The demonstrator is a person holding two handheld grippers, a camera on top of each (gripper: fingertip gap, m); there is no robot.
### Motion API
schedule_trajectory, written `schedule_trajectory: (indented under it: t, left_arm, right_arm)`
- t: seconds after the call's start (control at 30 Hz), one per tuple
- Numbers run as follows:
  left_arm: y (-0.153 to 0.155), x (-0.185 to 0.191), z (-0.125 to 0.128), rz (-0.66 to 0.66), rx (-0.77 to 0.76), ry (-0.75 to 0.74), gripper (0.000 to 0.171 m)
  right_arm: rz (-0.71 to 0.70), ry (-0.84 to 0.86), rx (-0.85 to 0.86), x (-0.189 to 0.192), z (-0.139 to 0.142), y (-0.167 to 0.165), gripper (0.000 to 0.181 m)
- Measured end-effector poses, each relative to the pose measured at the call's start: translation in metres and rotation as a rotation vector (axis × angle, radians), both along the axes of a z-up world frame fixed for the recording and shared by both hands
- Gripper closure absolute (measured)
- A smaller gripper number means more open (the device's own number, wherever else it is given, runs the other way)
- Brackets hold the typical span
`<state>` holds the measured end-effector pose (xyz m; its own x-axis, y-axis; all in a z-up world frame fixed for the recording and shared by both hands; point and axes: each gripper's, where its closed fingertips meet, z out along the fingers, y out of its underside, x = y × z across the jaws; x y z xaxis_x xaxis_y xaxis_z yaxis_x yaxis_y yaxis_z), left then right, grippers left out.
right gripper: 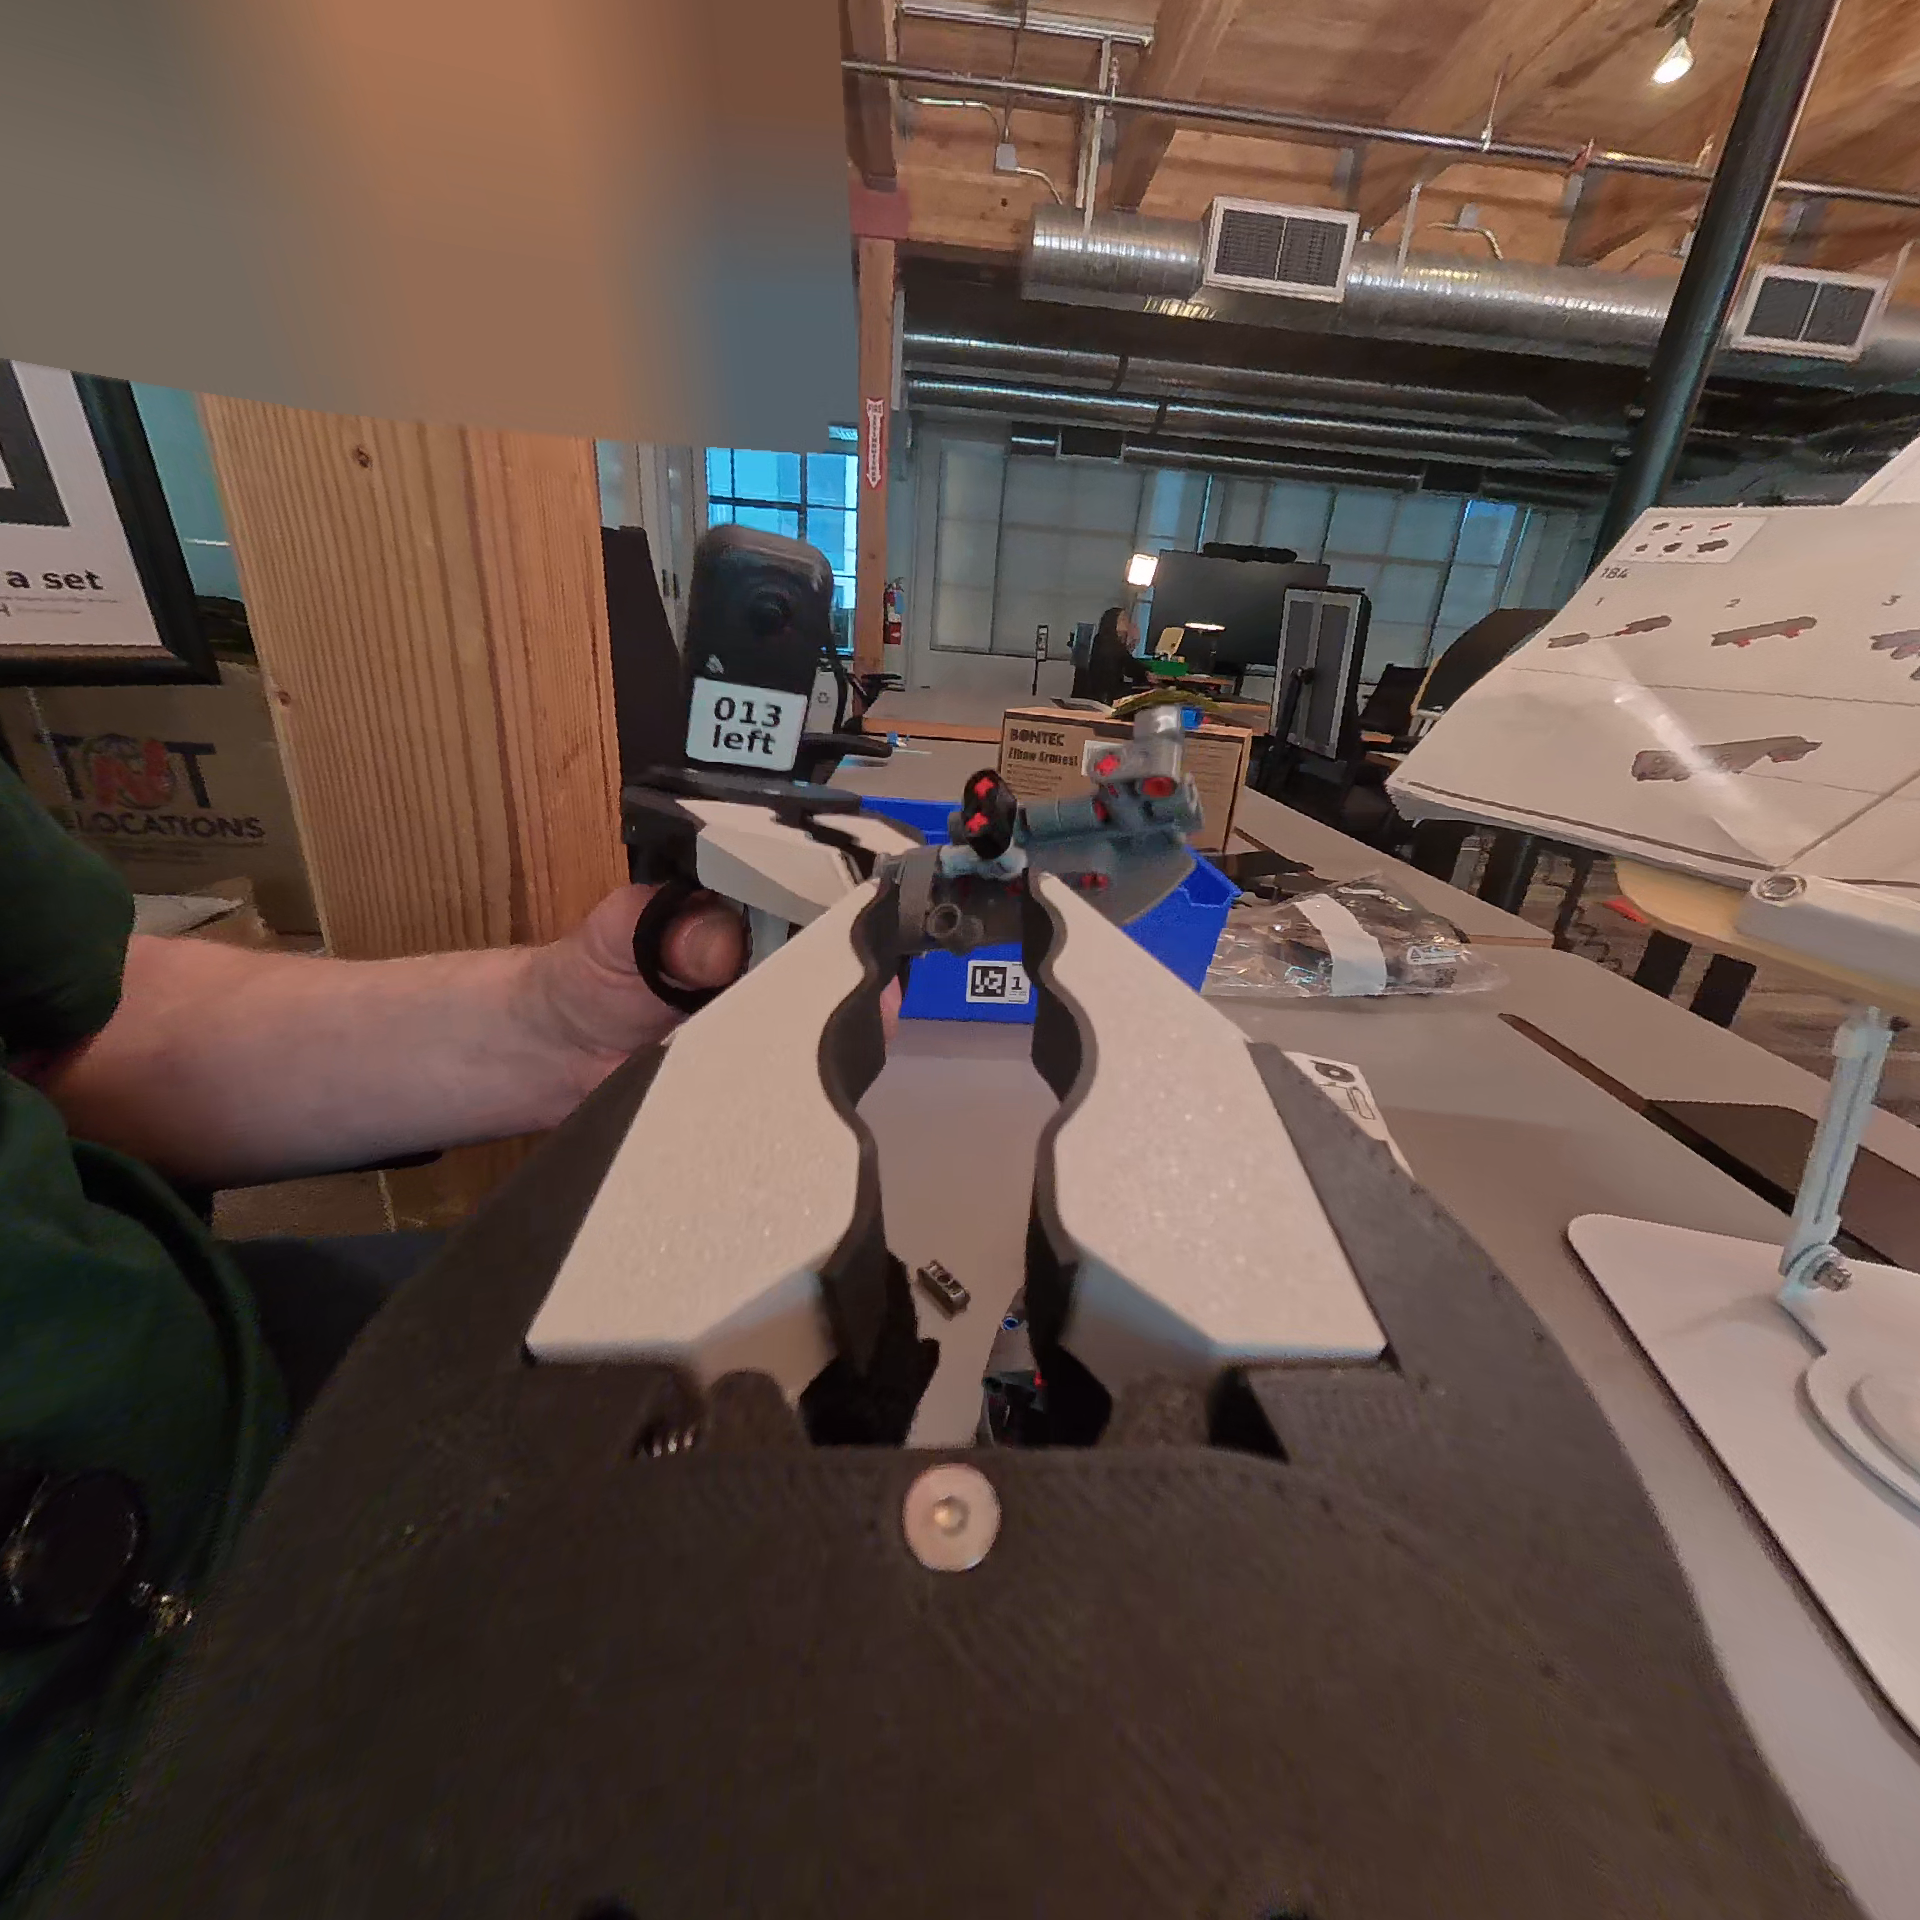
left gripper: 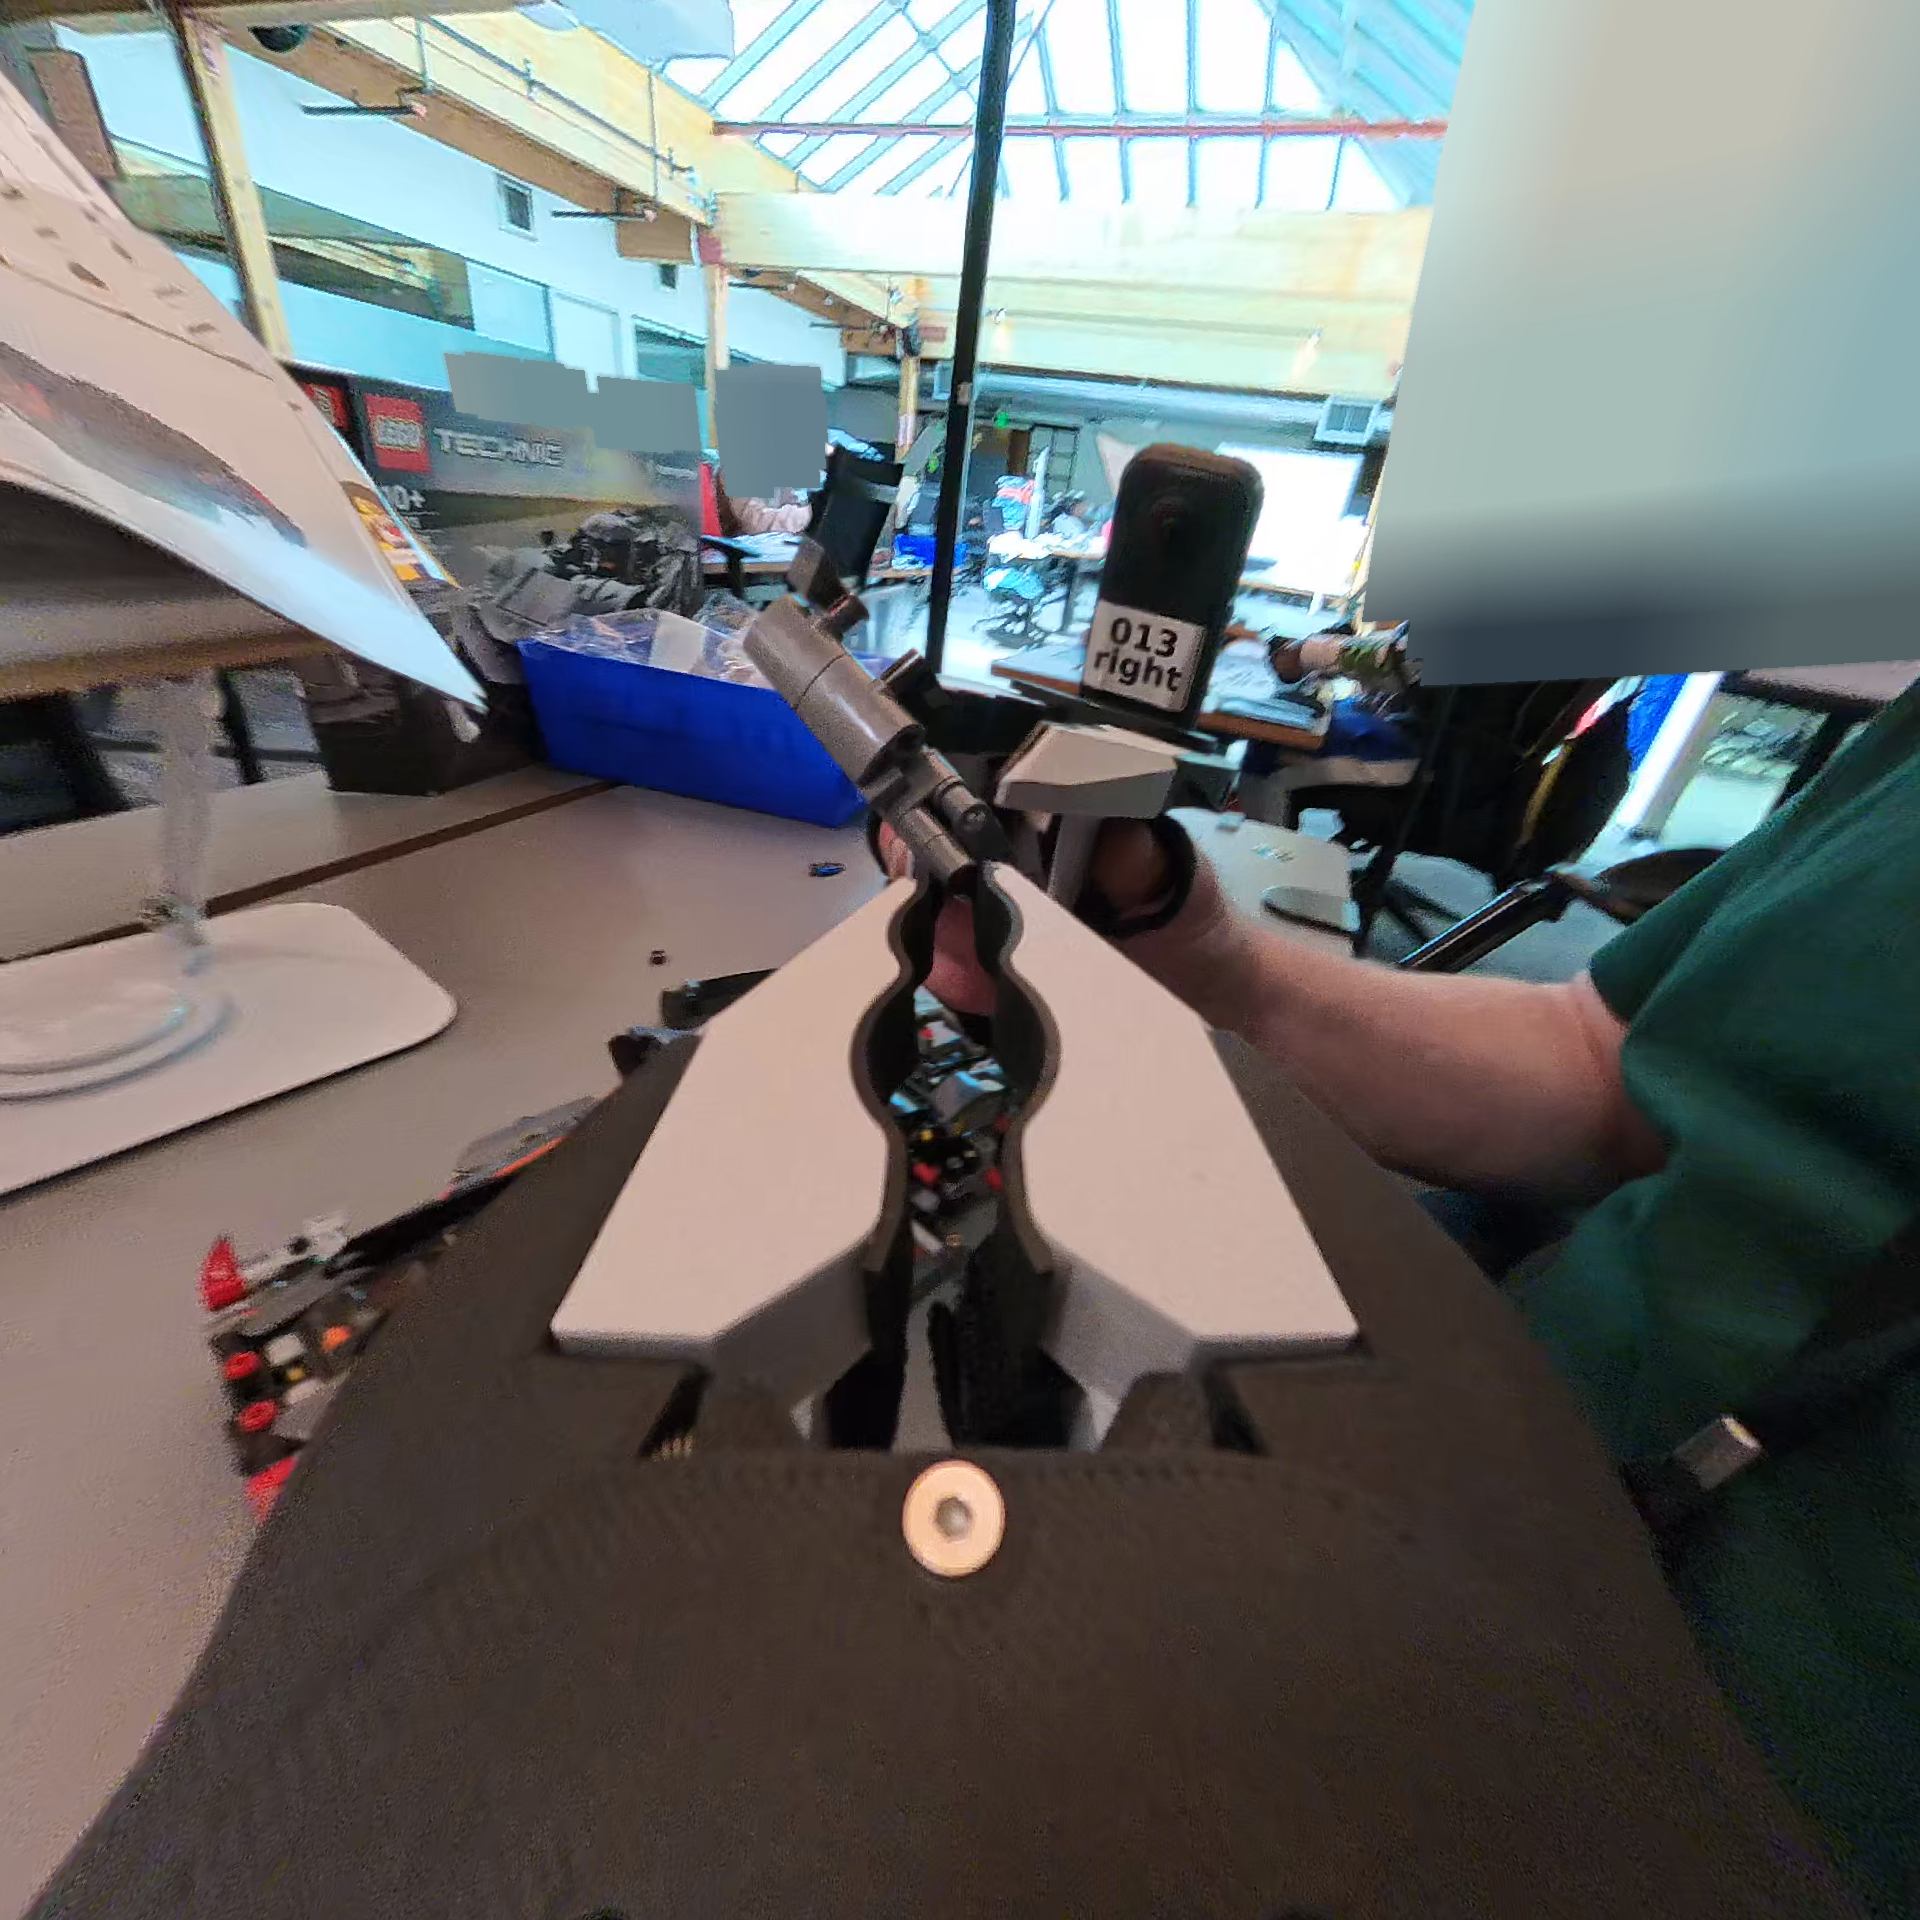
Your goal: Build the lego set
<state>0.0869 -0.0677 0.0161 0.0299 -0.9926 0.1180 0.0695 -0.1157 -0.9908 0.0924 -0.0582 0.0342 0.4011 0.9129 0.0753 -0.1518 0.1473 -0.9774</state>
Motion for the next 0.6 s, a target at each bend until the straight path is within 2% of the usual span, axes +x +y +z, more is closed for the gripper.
schedule_trajectory:
  t: [0.17, 0.33, 0.47, 0.57, 0.6]
  left_arm:
    - [0.008, -0.003, 0.001, 0.163, 0.272, 0.181, 0.168]
    - [0.006, -0.005, 0.004, 0.223, 0.473, 0.290, 0.169]
    - [-0.002, 0.002, 0.003, 0.182, 0.526, 0.307, 0.169]
    - [-0.007, 0.006, -0.001, 0.146, 0.518, 0.305, 0.168]
    - [-0.008, 0.007, -0.001, 0.134, 0.505, 0.301, 0.169]
  right_arm:
    - [-0.023, 0.022, -0.021, 0.016, 0.002, 0.006, 0.159]
    - [0.000, 0.074, -0.119, 0.028, 0.000, 0.016, 0.152]
    - [0.093, 0.092, -0.169, 0.021, -0.003, 0.011, 0.152]
    - [0.154, 0.114, -0.182, 0.018, -0.001, 0.005, 0.158]
    - [0.177, 0.118, -0.182, 0.018, 0.000, 0.003, 0.166]
